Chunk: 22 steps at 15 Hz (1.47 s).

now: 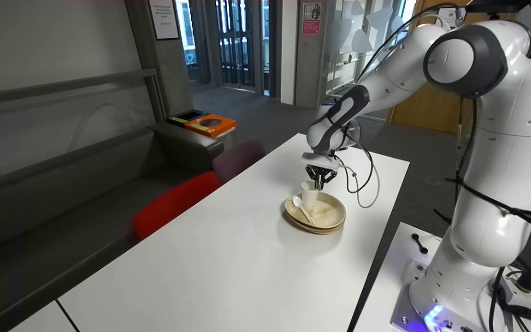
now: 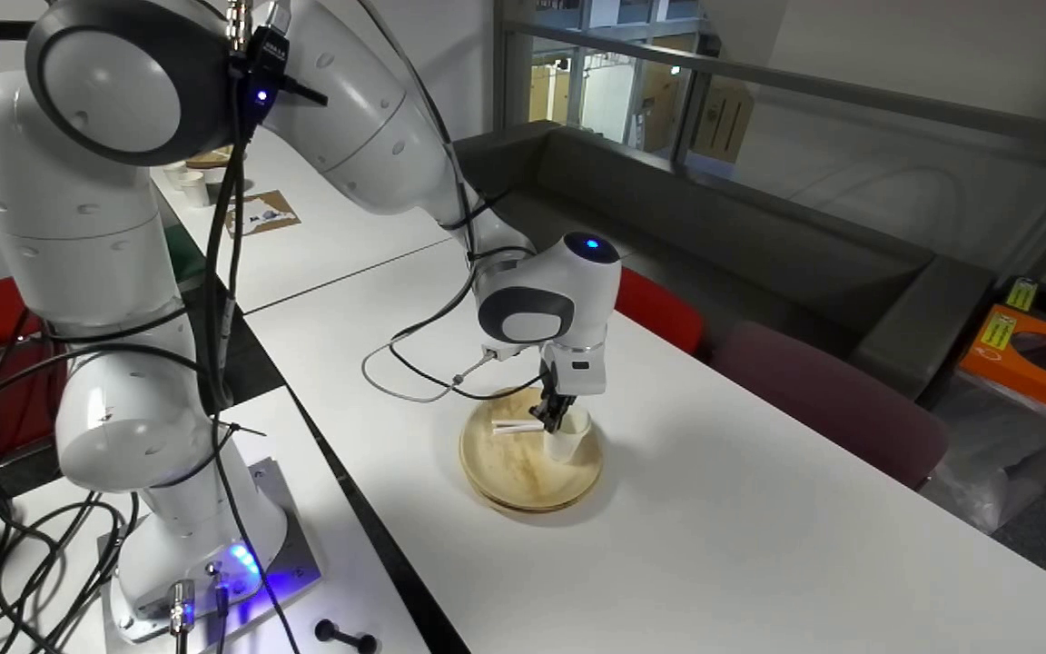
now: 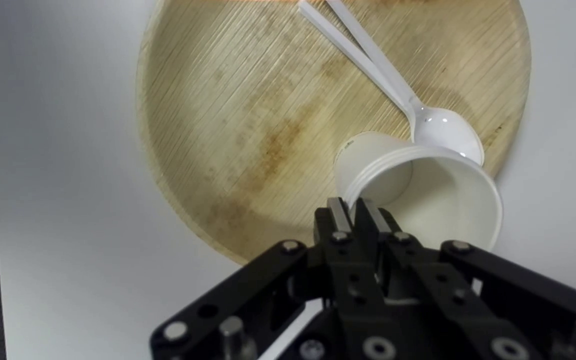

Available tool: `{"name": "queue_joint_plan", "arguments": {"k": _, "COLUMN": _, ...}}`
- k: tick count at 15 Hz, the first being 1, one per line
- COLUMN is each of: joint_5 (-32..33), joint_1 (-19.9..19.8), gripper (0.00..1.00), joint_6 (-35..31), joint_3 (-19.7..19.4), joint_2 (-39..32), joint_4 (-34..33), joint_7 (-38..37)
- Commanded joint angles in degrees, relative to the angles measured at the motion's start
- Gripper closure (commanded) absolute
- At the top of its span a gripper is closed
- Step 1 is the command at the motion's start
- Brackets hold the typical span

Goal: Remove the cup from the plate

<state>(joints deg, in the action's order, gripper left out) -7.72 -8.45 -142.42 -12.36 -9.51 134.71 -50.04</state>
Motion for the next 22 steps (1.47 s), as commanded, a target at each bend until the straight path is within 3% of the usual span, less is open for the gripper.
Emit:
{"name": "queue_joint_plan", "arguments": {"k": 1, "joint_5": 1.0, "joint_1": -0.1, "gripper": 0.92, "joint_6": 1.5, "joint_3": -0.5, "joint_2": 2.3, "joint_4": 0.8, "joint_7": 1.2}}
{"name": "queue_joint_plan", "arguments": {"k": 4, "joint_5": 1.1, "joint_1": -0.1, "gripper": 1.00, "joint_6": 1.5, "joint_3": -0.5, "joint_2": 2.3, "joint_4": 0.9, "joint_7": 1.2}}
{"name": "queue_joint_plan", "arguments": {"k": 12, "joint_5": 1.0, "joint_1": -0.3, "gripper": 0.99, "joint_6": 1.2, "joint_3": -0.5, "joint_2": 3.3, "joint_4": 1.6, "joint_7": 1.9}}
{"name": "queue_joint_plan", "arguments": {"k": 19, "joint_5": -2.2, "joint_1": -1.0, "gripper": 0.99, "joint_6": 1.6, "joint_3": 0.3, "joint_2": 6.5, "joint_4": 3.3, "joint_7": 9.6}}
{"name": "queue_joint_plan", "arguments": {"k": 21, "joint_5": -1.6, "joint_1": -0.7, "gripper": 0.99, "joint_6": -2.4, "joint_3": 0.0, "joint_2": 7.1, "joint_4": 4.5, "joint_7": 8.5}}
{"name": "queue_joint_plan", "arguments": {"k": 22, "joint_5": -1.9, "joint_1": -0.8, "gripper": 0.99, "joint_6": -1.3, "joint_3": 0.1, "joint_2": 7.5, "joint_4": 4.4, "joint_7": 9.1}}
